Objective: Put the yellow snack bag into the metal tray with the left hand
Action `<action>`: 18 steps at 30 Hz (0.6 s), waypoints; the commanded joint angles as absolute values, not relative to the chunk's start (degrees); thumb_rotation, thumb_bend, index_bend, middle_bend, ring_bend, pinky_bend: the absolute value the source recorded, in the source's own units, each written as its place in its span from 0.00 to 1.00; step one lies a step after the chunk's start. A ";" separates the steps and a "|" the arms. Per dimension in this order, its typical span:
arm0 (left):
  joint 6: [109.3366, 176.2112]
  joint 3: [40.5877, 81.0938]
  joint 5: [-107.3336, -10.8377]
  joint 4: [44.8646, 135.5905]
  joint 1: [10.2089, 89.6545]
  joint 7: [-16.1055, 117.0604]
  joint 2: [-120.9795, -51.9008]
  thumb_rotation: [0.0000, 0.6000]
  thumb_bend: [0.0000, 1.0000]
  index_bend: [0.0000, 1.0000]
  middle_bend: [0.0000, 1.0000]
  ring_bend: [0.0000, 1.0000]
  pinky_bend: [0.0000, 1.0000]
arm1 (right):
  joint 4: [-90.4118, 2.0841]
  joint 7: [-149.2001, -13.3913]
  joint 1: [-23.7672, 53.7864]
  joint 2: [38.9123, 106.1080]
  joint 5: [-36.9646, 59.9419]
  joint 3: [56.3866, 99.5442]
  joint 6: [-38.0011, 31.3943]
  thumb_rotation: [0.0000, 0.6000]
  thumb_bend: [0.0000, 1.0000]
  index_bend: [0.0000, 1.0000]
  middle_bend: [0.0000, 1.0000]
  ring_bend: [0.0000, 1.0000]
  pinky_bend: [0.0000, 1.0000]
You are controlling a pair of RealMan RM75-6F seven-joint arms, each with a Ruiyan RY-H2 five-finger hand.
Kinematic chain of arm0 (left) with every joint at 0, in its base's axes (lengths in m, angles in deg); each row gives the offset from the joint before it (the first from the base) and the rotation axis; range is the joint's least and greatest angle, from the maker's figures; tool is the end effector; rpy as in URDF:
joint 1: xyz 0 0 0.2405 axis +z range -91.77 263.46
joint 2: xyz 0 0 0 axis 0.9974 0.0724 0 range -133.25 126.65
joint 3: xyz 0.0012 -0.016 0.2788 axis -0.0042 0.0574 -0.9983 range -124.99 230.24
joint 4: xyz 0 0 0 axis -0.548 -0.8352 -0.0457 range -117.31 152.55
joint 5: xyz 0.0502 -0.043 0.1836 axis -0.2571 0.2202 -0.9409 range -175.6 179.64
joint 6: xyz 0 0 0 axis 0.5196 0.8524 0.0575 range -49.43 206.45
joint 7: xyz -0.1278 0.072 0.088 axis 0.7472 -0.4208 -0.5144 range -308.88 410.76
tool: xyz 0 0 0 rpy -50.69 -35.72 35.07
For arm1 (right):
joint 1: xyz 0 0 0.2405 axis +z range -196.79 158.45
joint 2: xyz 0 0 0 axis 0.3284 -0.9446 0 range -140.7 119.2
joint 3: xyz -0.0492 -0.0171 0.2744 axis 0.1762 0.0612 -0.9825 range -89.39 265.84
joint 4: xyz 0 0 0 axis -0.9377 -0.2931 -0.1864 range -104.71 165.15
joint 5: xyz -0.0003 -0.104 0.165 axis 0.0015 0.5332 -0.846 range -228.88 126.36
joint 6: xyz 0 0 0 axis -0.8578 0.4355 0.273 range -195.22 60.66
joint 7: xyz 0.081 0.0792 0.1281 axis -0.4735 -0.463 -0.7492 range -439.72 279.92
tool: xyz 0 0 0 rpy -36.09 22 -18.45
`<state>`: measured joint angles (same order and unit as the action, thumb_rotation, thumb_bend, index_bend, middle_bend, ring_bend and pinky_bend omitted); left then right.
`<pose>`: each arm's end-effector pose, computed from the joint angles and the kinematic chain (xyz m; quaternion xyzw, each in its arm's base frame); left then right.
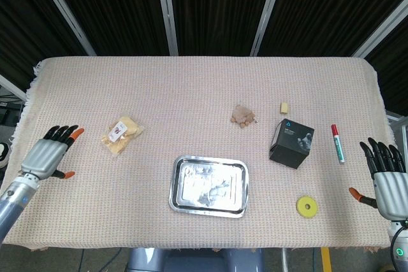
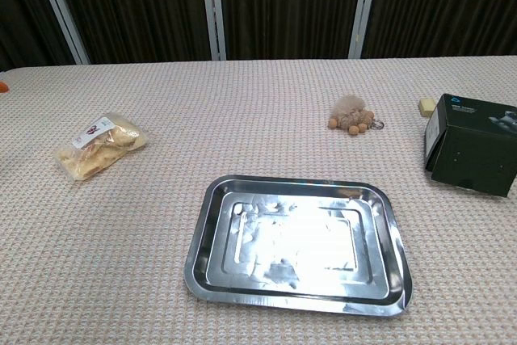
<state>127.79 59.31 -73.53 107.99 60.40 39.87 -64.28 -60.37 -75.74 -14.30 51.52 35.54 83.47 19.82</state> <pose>-0.3027 0.3217 0.1369 -0.7490 -0.3751 -0.2192 0.5003 -0.3246 -0.2151 0.2067 0.6072 -0.3233 0.3732 0.6226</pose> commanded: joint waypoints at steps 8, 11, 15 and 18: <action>113.51 63.27 -59.28 89.16 46.39 35.95 -78.86 0.94 0.03 0.00 0.00 0.00 0.00 | -60.87 -74.89 -14.43 51.30 34.63 83.34 19.41 1.00 0.00 0.01 0.01 0.00 0.00; 111.97 63.76 -56.92 85.43 43.89 35.04 -82.08 0.94 0.04 0.00 0.00 0.00 0.00 | -60.87 -74.76 -14.48 51.24 34.15 83.26 19.21 1.00 0.00 0.01 0.01 0.00 0.00; 109.85 63.95 -54.07 81.87 41.08 34.08 -85.35 0.94 0.05 0.00 0.00 0.00 0.00 | -60.83 -74.84 -14.62 51.16 33.81 83.22 19.18 1.00 0.00 0.01 0.01 0.00 0.00; 108.75 64.08 -51.90 80.69 39.41 34.03 -87.48 0.95 0.08 0.00 0.00 0.00 0.00 | -60.69 -74.97 -14.80 51.05 33.51 83.18 19.23 1.00 0.00 0.01 0.01 0.00 0.00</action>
<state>109.56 63.87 -53.02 81.24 40.40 34.19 -86.37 -60.70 -74.96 -14.79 51.07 33.52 83.18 19.23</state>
